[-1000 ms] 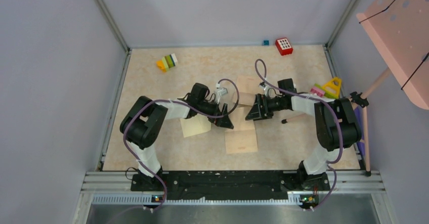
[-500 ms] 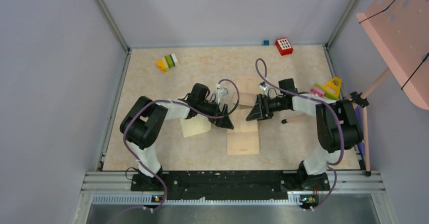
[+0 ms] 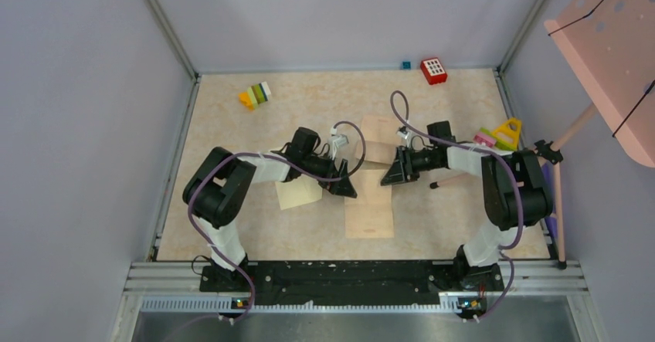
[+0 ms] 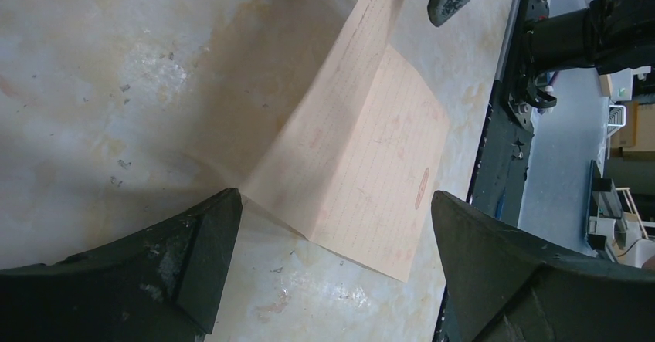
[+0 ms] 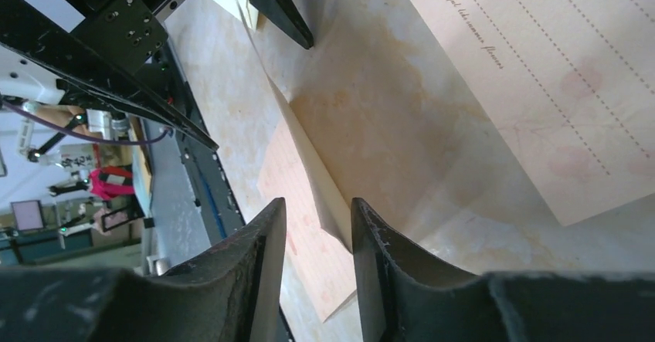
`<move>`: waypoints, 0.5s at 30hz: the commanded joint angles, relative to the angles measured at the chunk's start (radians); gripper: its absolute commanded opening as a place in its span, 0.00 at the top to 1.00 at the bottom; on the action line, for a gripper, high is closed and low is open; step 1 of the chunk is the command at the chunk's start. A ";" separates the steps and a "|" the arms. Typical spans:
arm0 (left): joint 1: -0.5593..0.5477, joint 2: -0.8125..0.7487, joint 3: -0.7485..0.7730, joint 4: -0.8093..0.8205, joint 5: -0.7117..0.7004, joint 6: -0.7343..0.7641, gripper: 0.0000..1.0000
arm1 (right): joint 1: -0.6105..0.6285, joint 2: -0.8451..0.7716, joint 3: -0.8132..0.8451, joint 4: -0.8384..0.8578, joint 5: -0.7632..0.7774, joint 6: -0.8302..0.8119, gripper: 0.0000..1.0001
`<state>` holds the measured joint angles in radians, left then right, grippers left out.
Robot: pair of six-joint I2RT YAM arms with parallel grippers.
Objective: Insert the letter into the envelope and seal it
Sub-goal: Pick up the letter from the center of the board.
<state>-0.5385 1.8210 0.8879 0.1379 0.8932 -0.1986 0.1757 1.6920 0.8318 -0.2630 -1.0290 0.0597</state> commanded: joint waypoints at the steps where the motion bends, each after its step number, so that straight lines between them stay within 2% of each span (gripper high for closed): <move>1: -0.004 -0.031 -0.016 -0.043 -0.004 0.045 0.01 | 0.014 -0.036 0.003 0.034 0.029 -0.113 0.68; 3: 0.001 -0.044 -0.011 -0.058 0.024 0.058 0.01 | 0.016 -0.061 -0.007 0.053 0.029 -0.133 0.74; 6: 0.018 -0.074 -0.006 -0.072 0.081 0.067 0.01 | 0.017 -0.101 -0.011 0.063 0.012 -0.157 0.93; 8: 0.035 -0.101 -0.002 -0.089 0.122 0.079 0.01 | 0.020 -0.131 -0.005 0.054 0.004 -0.172 1.00; 15: 0.155 -0.214 0.111 -0.349 0.309 0.201 0.01 | 0.044 -0.316 0.040 0.016 -0.024 -0.199 1.00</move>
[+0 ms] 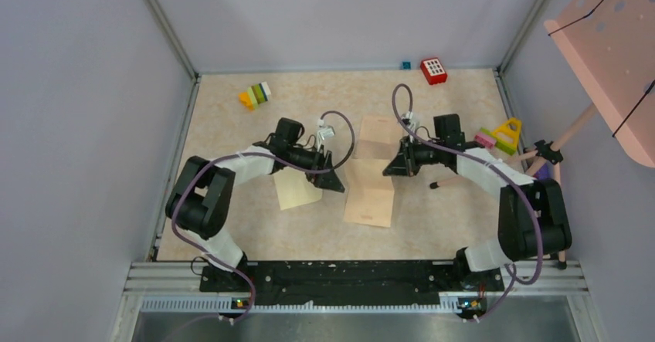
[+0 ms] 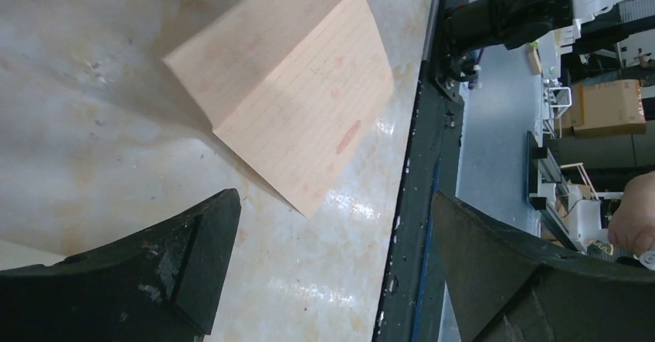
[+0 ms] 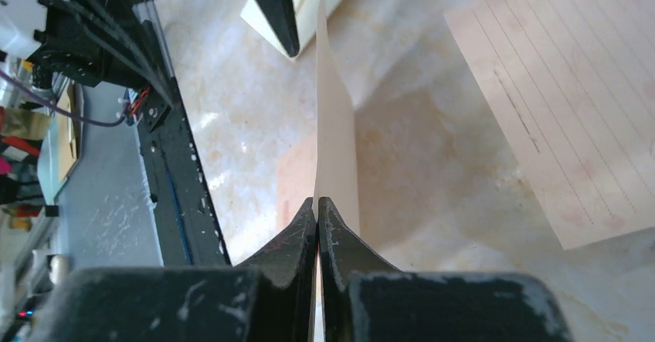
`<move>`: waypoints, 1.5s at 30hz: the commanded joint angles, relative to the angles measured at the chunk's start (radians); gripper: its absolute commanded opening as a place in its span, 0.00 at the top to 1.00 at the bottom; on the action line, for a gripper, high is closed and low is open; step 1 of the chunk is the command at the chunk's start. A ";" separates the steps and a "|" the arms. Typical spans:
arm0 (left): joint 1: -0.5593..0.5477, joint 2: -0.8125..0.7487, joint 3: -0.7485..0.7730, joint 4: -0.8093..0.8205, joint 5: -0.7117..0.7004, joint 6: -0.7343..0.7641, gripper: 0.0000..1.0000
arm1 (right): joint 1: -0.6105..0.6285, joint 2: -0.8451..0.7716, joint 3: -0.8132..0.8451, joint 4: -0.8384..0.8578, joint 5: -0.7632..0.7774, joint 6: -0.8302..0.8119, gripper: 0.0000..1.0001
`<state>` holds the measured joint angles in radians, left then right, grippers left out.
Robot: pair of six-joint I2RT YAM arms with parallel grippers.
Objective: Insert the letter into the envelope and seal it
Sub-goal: Pick up the letter from the center of the board, then fold the letter.
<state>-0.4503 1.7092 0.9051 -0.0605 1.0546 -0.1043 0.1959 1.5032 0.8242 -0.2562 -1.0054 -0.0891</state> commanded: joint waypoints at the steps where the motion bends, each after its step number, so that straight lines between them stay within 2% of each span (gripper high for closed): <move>1: 0.084 -0.120 0.126 -0.223 0.155 0.163 0.01 | 0.029 -0.157 0.059 0.007 -0.056 -0.047 1.00; 5: 0.125 -0.174 0.283 -0.503 0.136 0.417 0.01 | 0.031 -0.264 0.135 0.006 -0.113 -0.007 1.00; 9: 0.154 -0.214 0.390 -0.608 0.145 0.503 0.01 | 0.032 -0.350 0.232 0.026 -0.137 0.047 1.00; 12: 0.162 -0.242 0.453 -0.645 0.178 0.546 0.01 | 0.031 -0.403 0.257 0.105 -0.119 0.133 1.00; 16: 0.162 -0.293 0.456 -0.579 0.231 0.522 0.01 | 0.031 -0.444 0.287 0.205 -0.117 0.216 1.00; 21: 0.161 -0.360 0.356 -0.256 0.254 0.302 0.01 | 0.031 -0.469 0.291 0.337 -0.117 0.321 1.00; 25: 0.149 -0.347 0.347 -0.233 0.304 0.236 0.01 | 0.032 -0.464 0.281 0.423 -0.098 0.391 1.00; 31: 0.086 -0.346 0.279 -0.166 0.283 0.183 0.04 | 0.031 -0.447 0.287 0.477 -0.076 0.432 1.00; 34: 0.075 -0.335 0.262 -0.093 0.292 0.114 0.17 | 0.031 -0.449 0.287 0.496 -0.058 0.437 1.00; 37: 0.075 -0.330 0.267 -0.078 0.275 0.107 0.55 | 0.024 -0.449 0.288 0.497 -0.053 0.437 1.00; 39: 0.075 -0.337 0.266 -0.065 0.254 0.082 0.84 | 0.021 -0.453 0.289 0.496 -0.057 0.436 1.00; 41: 0.076 -0.342 0.260 -0.040 0.235 0.048 0.98 | 0.020 -0.455 0.287 0.498 -0.063 0.434 1.00; 45: 0.076 -0.347 0.253 0.008 0.216 0.002 1.00 | 0.022 -0.460 0.280 0.506 -0.086 0.430 1.00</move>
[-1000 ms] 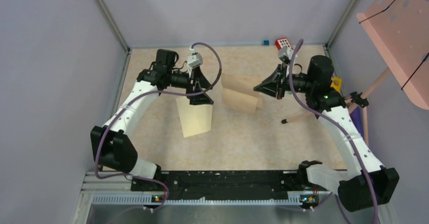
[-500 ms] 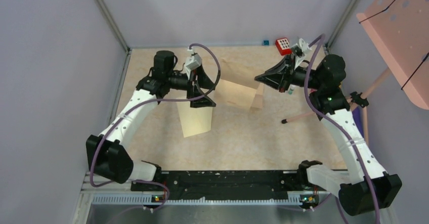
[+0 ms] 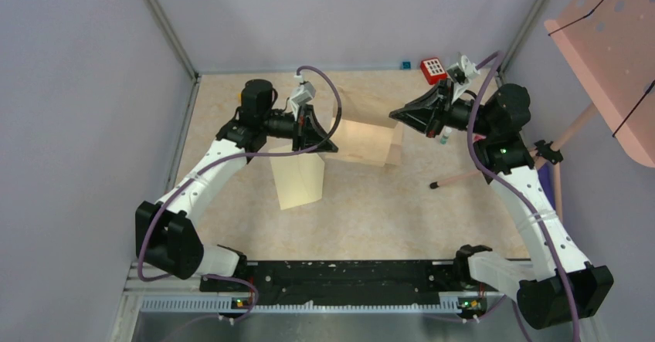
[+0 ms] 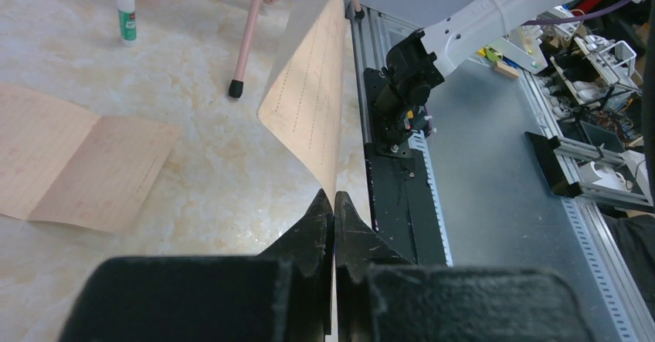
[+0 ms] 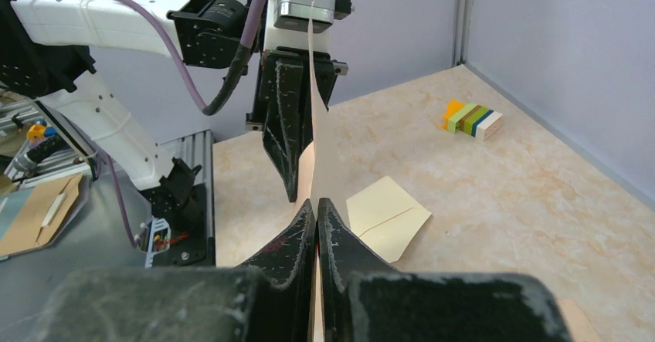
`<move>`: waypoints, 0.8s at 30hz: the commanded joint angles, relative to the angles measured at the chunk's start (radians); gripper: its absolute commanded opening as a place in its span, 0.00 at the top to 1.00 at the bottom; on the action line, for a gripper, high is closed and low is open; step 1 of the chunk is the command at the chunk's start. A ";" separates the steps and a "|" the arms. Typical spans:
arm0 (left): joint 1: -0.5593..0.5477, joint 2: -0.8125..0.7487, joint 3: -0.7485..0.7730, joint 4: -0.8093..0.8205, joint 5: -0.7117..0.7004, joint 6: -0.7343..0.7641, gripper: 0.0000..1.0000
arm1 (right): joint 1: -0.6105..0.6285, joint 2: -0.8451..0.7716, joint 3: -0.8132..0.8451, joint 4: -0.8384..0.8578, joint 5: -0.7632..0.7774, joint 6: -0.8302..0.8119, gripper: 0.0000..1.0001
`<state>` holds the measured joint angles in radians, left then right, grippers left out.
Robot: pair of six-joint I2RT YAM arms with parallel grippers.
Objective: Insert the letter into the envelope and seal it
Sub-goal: Fold the letter.
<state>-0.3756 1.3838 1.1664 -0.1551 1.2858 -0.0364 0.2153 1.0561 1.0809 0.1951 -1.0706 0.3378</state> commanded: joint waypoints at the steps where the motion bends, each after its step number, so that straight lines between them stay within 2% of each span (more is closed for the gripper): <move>1: 0.001 -0.023 -0.008 0.107 -0.017 -0.070 1.00 | 0.002 -0.016 0.023 0.053 -0.030 -0.001 1.00; 2: 0.001 -0.026 -0.008 0.106 -0.016 -0.069 1.00 | 0.001 -0.017 0.022 0.047 -0.048 -0.010 1.00; 3: 0.002 -0.028 -0.005 0.105 -0.013 -0.063 1.00 | 0.001 -0.020 0.023 0.039 -0.073 -0.021 0.94; 4: 0.001 -0.032 0.000 0.099 -0.010 -0.055 1.00 | 0.002 -0.022 0.022 0.035 -0.106 -0.028 0.85; 6: 0.004 -0.040 0.017 0.042 -0.005 0.009 1.00 | 0.001 -0.028 0.023 0.018 -0.161 -0.039 0.53; 7: 0.004 -0.045 0.030 0.005 -0.001 0.052 1.00 | 0.001 -0.033 0.025 0.010 -0.196 -0.046 0.40; 8: 0.005 -0.049 0.042 -0.037 -0.004 0.090 1.00 | 0.000 -0.037 0.025 0.000 -0.215 -0.053 0.32; 10: 0.010 -0.057 0.063 -0.105 -0.007 0.157 1.00 | -0.002 -0.042 0.030 -0.019 -0.240 -0.058 0.25; 15: 0.017 -0.078 0.118 -0.295 -0.017 0.362 1.00 | -0.038 -0.036 0.049 -0.007 -0.271 -0.015 0.17; 18: 0.017 -0.091 0.142 -0.413 -0.032 0.491 1.00 | -0.058 -0.025 0.047 0.056 -0.280 0.045 0.16; 24: -0.002 -0.096 0.159 -0.580 -0.060 0.668 1.00 | -0.057 0.017 0.016 0.109 -0.224 0.029 0.16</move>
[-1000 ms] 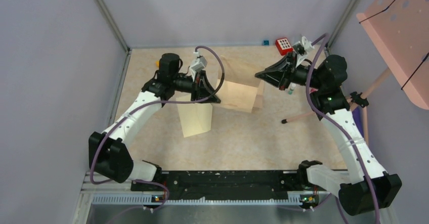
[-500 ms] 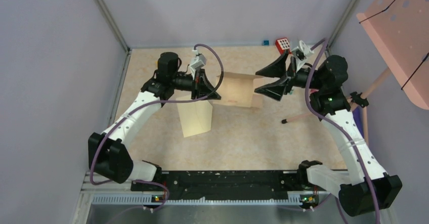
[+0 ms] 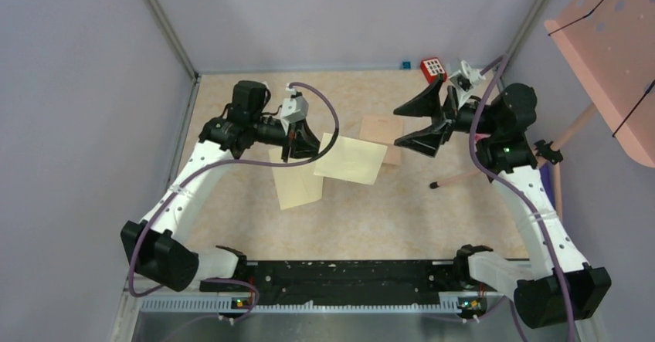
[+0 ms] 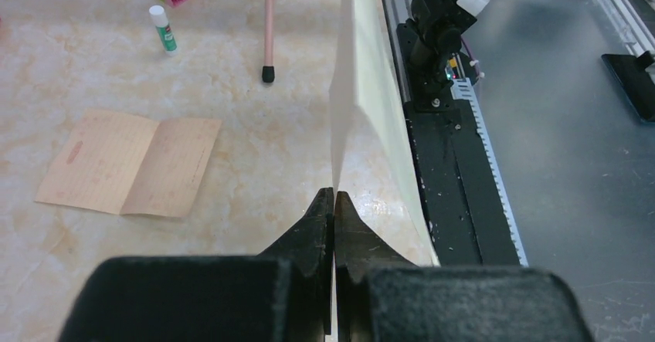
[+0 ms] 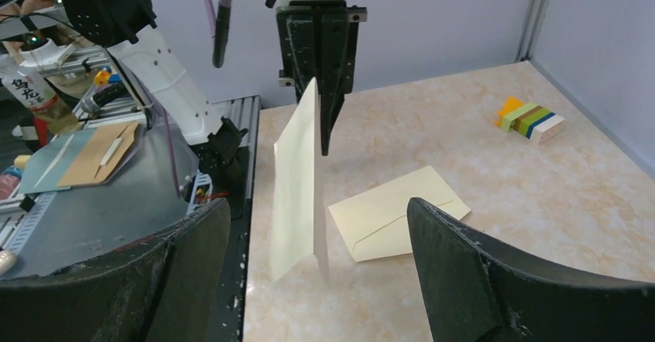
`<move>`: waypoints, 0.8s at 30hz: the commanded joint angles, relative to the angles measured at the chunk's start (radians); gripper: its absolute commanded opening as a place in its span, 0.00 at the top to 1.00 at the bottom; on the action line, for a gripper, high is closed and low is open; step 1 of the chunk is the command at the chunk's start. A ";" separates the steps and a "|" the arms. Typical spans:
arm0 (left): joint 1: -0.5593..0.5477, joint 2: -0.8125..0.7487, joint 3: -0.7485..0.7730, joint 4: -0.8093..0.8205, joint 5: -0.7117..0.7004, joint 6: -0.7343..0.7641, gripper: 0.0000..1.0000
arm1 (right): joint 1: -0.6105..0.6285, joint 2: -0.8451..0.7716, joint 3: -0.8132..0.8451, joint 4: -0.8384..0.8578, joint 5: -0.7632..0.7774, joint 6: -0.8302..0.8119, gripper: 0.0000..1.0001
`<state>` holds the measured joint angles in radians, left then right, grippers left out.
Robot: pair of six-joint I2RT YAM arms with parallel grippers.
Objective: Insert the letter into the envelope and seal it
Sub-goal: Fold the letter.
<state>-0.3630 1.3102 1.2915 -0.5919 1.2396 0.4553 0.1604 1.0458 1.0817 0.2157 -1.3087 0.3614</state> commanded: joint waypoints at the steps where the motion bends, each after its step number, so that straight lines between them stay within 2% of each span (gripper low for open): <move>1: -0.025 -0.020 0.032 -0.155 -0.024 0.189 1.00 | 0.002 0.036 0.007 0.095 0.014 0.002 0.16; 9: -0.106 0.025 0.024 -0.192 -0.080 0.237 1.00 | 0.125 0.072 -0.087 -0.007 0.112 -0.179 0.12; 13: -0.113 0.036 0.036 -0.195 -0.075 0.237 1.00 | 0.156 0.122 -0.079 -0.143 0.099 -0.265 0.12; 18: -0.113 0.037 0.026 -0.188 -0.077 0.238 1.00 | 0.189 0.100 -0.086 -0.321 0.106 -0.443 0.14; 21: -0.113 0.037 0.019 -0.184 -0.074 0.238 1.00 | 0.202 0.080 -0.095 -0.383 0.139 -0.516 0.18; 24: -0.114 0.036 0.019 -0.184 -0.072 0.239 1.00 | 0.218 0.081 -0.097 -0.466 0.175 -0.595 0.33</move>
<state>-0.4732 1.3510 1.2938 -0.7815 1.1503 0.6754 0.3523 1.1576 0.9878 -0.1326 -1.1721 -0.0761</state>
